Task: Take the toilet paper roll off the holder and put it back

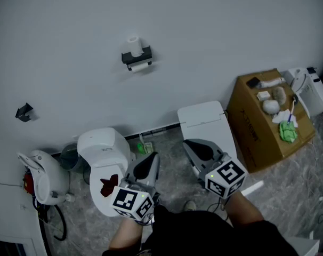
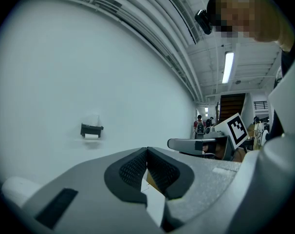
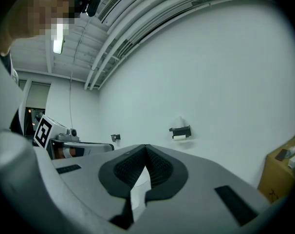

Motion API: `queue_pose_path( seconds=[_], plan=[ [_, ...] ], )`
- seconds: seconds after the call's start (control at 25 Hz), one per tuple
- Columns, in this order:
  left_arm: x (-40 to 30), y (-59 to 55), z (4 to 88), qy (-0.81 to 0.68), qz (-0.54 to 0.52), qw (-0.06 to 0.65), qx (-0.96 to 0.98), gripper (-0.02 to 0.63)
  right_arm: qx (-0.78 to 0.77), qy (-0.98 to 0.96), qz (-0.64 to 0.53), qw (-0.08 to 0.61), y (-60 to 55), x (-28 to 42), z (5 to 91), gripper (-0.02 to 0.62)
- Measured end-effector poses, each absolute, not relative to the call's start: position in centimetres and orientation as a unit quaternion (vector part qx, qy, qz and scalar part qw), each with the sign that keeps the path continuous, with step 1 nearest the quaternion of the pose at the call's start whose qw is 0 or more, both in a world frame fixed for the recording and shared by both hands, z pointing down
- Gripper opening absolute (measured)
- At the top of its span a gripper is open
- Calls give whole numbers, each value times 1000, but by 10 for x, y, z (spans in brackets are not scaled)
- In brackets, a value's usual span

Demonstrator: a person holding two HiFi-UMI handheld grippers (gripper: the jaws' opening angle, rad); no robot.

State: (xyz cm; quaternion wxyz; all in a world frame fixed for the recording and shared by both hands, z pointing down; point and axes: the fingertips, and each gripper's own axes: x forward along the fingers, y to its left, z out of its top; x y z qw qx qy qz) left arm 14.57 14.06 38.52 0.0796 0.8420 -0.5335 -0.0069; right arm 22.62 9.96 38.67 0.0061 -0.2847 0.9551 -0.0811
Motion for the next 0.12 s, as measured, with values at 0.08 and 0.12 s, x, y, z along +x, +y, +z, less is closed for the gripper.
queue_pose_path(
  seconds=[0.08, 0.12],
  plan=[
    [148, 142, 385, -533, -7, 78, 842, 5, -285, 955, -82, 7, 101, 229, 388, -3],
    [149, 142, 385, -533, -6, 78, 842, 5, -285, 955, -82, 7, 101, 230, 388, -2]
  ],
)
